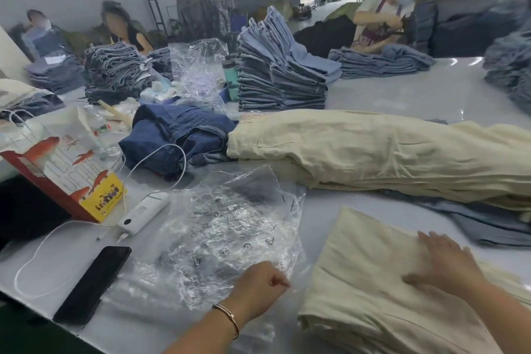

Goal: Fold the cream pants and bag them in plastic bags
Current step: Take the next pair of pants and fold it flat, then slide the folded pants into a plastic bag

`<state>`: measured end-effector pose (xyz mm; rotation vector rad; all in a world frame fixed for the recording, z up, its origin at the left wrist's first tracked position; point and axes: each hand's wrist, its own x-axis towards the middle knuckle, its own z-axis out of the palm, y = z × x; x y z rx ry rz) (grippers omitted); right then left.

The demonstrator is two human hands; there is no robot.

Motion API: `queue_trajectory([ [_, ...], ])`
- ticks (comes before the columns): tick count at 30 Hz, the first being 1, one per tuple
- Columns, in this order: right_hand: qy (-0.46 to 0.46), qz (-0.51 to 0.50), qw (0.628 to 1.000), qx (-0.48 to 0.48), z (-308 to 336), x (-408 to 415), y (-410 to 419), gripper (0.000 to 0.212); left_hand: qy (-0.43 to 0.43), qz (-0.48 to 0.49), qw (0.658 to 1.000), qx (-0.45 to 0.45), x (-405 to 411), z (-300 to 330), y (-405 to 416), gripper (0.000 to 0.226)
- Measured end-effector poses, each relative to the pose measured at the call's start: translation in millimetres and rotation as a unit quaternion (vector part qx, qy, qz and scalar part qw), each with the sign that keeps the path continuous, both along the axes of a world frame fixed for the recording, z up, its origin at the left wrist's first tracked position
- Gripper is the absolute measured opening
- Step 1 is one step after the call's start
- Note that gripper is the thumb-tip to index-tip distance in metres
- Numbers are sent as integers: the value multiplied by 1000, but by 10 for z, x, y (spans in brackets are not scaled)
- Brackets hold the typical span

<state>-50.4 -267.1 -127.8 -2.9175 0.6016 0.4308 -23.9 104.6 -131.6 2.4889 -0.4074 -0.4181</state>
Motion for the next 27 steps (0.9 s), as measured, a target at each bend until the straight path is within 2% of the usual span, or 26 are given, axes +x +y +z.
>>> queue_trajectory([
  [3, 31, 7, 999, 42, -41, 127, -88, 125, -18, 19, 1000, -3, -25, 10, -68, 8],
  [5, 36, 0, 998, 46, -32, 216, -121, 119, -27, 44, 999, -6, -34, 4, -105, 8],
  [6, 38, 2, 999, 37, -20, 258, -135, 107, -32, 57, 998, -5, -37, -2, -118, 9],
  [9, 28, 0, 999, 37, 27, 337, -143, 47, -36, 94, 995, -10, -41, -60, -119, 17],
  [10, 24, 6, 999, 47, 43, 331, -128, 35, -35, 104, 994, -14, -43, -85, -113, 21],
  [12, -3, 47, 998, 50, 67, 274, -87, 20, -36, 124, 991, -27, -57, -113, -114, 21],
  [14, -51, 111, 993, -5, 92, 164, -30, 13, -52, 141, 988, -40, -64, -113, -137, 17],
  [15, -73, 140, 987, -35, 110, 97, 7, 18, -66, 146, 986, -44, -60, -100, -158, 17],
  [18, -88, 208, 973, -43, 185, -154, 173, 75, -96, 156, 981, -58, -28, -35, -244, 22],
  [19, -72, 239, 968, -31, 204, -254, 234, 81, -100, 157, 981, -55, -13, -15, -272, 23],
  [21, -19, 285, 958, -39, 227, -454, 369, 77, -104, 153, 982, -38, 12, 14, -329, 25],
  [24, 84, 271, 955, -84, 159, -728, 626, 118, -77, 154, 985, -29, 36, 27, -378, 20],
  [25, 96, 255, 958, -87, 113, -806, 731, 121, -65, 154, 985, -31, 40, 21, -387, 20],
  [26, 94, 245, 960, -100, 78, -882, 851, 114, -51, 155, 986, -37, 40, 11, -393, 20],
  [27, 51, 236, 963, -120, 42, -958, 971, 94, -38, 155, 986, -45, 34, 0, -396, 19],
])
